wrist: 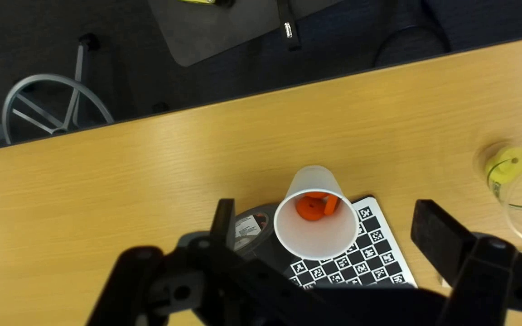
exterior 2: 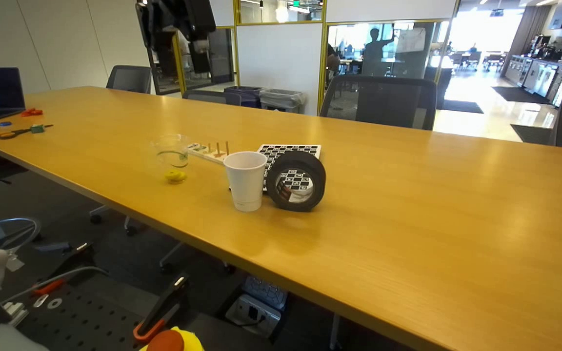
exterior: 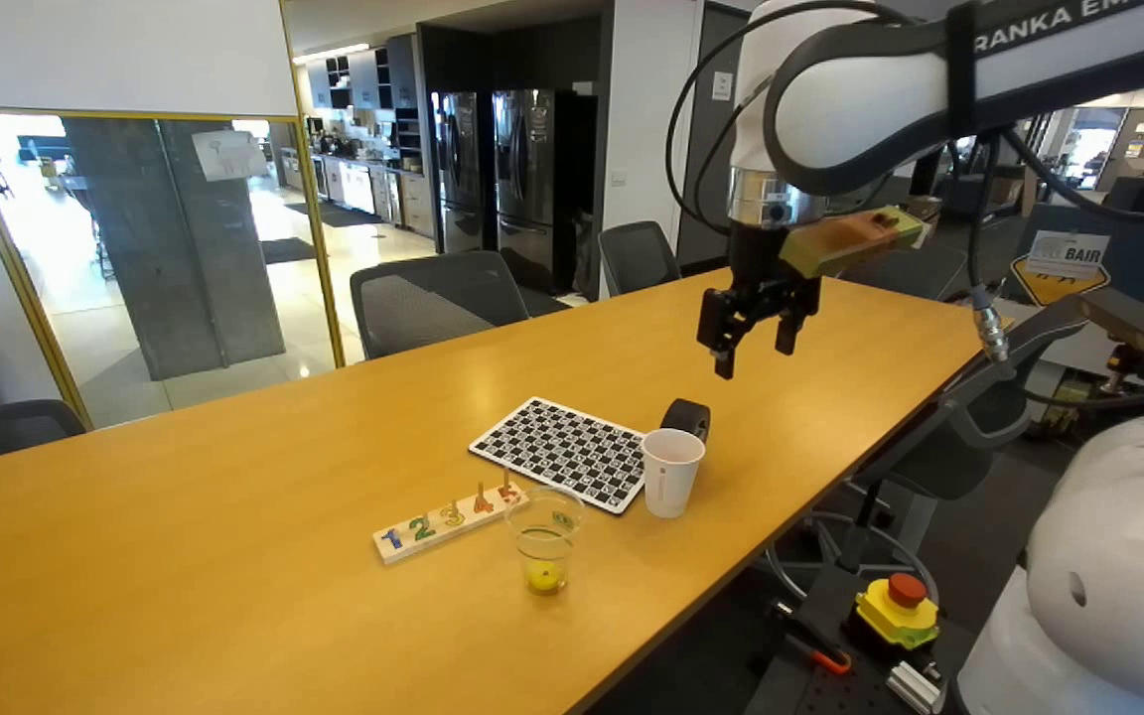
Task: Pick up the orange and yellow objects from the table and put them in the two cups
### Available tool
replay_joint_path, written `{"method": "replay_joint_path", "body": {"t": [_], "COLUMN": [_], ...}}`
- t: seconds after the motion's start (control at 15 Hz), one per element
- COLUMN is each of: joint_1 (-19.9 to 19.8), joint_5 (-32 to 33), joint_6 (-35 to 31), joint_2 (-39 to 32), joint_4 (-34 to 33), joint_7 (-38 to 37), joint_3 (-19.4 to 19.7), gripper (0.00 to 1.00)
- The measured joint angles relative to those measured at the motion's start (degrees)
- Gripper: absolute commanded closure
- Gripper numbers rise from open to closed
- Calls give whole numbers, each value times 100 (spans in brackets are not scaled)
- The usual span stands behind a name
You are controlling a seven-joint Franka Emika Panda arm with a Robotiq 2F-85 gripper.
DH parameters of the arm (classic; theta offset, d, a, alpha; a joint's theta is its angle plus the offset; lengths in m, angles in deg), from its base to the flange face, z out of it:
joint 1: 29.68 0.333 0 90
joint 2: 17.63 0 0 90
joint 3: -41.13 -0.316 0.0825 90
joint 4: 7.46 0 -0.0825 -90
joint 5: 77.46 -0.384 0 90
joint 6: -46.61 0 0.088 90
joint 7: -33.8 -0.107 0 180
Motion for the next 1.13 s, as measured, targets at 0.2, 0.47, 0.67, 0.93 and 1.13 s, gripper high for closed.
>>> {"method": "replay_joint_path", "body": {"t": [0.2,0.47,0.67,0.93,1.13], "joint_1": [40,153,237,256,256], "joint_5": [-62,-195,-308,-360,-362], "joint_6": [124,-130,-372,-417,-419], "joint_2": [324,368,275,126,102], "joint_4": [33,186,298,324,324], "joint_7": [249,848,1214,1342,1351], "joint_3": [17,292,489,540,540], "gripper": [0,0,0,0,0]}}
